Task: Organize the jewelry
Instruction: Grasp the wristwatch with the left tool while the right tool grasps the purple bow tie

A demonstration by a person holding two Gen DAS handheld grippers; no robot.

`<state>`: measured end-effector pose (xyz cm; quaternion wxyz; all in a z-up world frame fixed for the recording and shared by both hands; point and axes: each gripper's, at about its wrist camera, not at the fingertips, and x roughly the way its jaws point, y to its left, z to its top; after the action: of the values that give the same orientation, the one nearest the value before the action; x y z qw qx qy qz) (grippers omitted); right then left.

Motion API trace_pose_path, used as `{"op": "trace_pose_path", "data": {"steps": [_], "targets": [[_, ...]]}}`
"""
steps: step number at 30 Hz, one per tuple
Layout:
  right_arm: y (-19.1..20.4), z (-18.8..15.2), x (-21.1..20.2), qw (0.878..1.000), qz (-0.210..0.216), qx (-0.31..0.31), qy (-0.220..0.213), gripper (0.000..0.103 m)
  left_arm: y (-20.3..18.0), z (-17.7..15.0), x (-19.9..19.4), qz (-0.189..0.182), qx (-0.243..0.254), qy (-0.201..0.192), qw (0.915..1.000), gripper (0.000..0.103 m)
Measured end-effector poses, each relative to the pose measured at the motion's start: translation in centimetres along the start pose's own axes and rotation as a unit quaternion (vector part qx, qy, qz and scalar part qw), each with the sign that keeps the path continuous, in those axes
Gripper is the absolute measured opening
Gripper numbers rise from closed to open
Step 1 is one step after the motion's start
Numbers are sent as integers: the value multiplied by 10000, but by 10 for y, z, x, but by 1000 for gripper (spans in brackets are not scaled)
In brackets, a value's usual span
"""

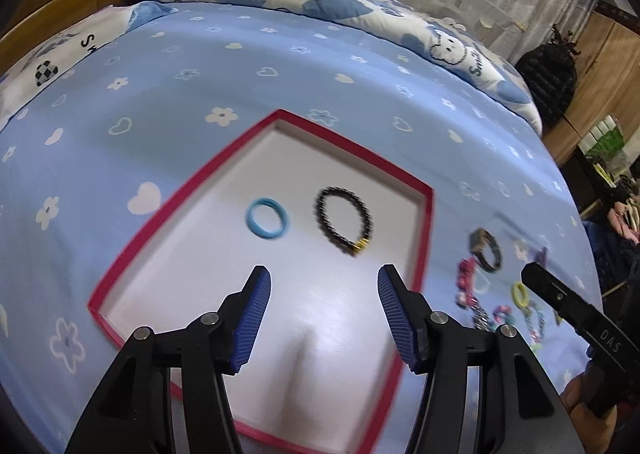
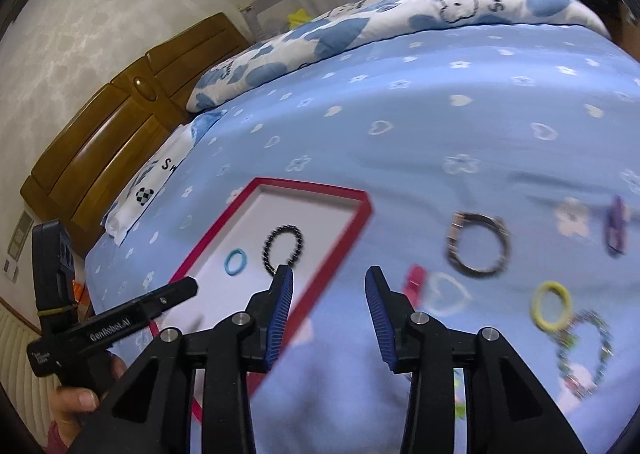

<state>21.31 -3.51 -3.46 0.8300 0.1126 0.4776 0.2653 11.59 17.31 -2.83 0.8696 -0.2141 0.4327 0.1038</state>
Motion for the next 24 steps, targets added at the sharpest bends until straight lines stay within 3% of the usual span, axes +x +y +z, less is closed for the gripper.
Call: {"op": "trace_pose_path", "data": {"steps": [11,24], "targets": [[-52,-21,-56,9981,-441,335,-263,51,-46,-12,-14,-264,438,101,9986,61],[-104,-25,-90,9924,-777,793,-523,51,-96,-3,8,-384,952,265,9944,61]]}}
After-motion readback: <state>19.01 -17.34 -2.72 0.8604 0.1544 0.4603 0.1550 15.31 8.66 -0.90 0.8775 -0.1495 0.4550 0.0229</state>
